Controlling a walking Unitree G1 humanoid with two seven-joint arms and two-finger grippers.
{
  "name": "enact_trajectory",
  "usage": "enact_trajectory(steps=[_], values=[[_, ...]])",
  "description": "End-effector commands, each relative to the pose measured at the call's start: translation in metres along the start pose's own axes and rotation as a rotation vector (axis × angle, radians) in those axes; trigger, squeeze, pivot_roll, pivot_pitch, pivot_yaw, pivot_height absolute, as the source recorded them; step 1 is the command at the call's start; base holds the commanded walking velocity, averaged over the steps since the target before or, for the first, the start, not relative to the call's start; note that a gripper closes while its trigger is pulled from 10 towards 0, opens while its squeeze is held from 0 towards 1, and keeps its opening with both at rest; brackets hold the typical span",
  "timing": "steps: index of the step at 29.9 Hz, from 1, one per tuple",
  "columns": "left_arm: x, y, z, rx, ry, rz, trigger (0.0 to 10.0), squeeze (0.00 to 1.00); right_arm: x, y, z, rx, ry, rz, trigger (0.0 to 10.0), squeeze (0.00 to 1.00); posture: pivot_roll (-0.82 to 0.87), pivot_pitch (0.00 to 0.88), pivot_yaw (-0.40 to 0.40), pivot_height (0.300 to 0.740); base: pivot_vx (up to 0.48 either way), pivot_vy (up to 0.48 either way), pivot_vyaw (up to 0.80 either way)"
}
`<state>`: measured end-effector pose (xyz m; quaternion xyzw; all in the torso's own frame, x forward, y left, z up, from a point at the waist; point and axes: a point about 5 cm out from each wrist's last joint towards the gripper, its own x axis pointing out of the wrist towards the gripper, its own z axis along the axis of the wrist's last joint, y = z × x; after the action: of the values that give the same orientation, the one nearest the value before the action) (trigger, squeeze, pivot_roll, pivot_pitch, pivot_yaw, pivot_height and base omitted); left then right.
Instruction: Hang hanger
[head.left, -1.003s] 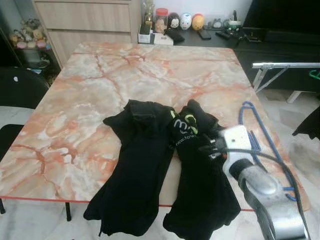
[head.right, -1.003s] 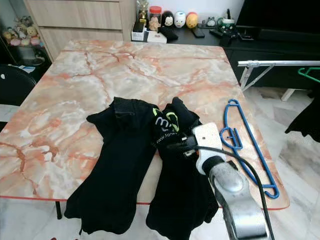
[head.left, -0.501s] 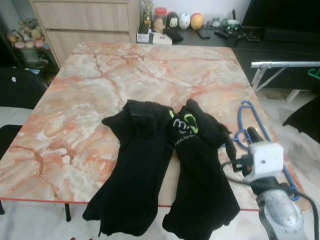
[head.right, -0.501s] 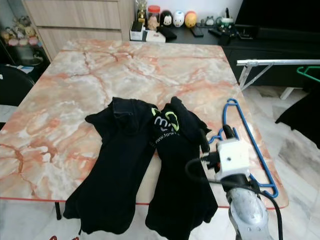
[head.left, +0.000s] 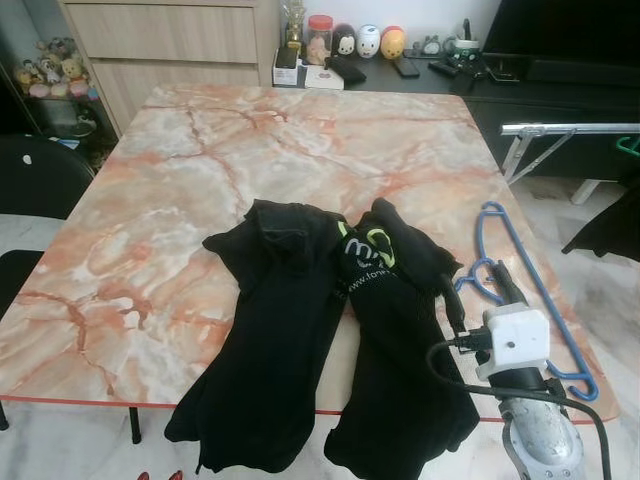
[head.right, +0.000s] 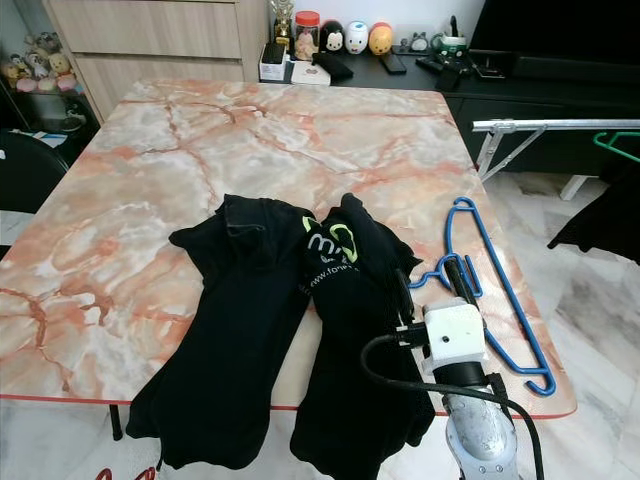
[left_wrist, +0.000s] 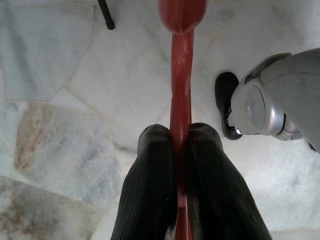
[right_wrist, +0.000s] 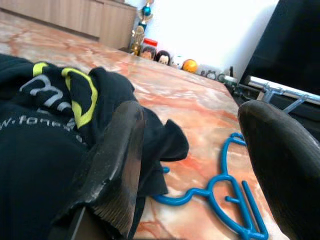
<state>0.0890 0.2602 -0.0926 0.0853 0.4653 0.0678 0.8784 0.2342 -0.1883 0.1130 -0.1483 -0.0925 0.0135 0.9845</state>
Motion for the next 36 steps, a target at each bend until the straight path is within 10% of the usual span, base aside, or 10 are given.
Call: enact_trajectory(steps=[1, 36], values=[[-0.003, 0.001, -0.006, 0.014, 0.016, -0.003, 10.0, 0.0, -0.001, -0.002, -0.001, 0.004, -0.006, -0.018, 10.0, 0.0, 0.01, 0.053, -0.03, 0.74, -0.292, 0.0, 0.0], [-0.002, 0.0, -0.003, -0.015, -0.013, 0.003, 10.0, 0.0, 0.017, -0.001, -0.013, -0.009, 0.025, 0.024, 10.0, 0.0, 0.01, 0.107, -0.045, 0.74, -0.36, 0.0, 0.0]])
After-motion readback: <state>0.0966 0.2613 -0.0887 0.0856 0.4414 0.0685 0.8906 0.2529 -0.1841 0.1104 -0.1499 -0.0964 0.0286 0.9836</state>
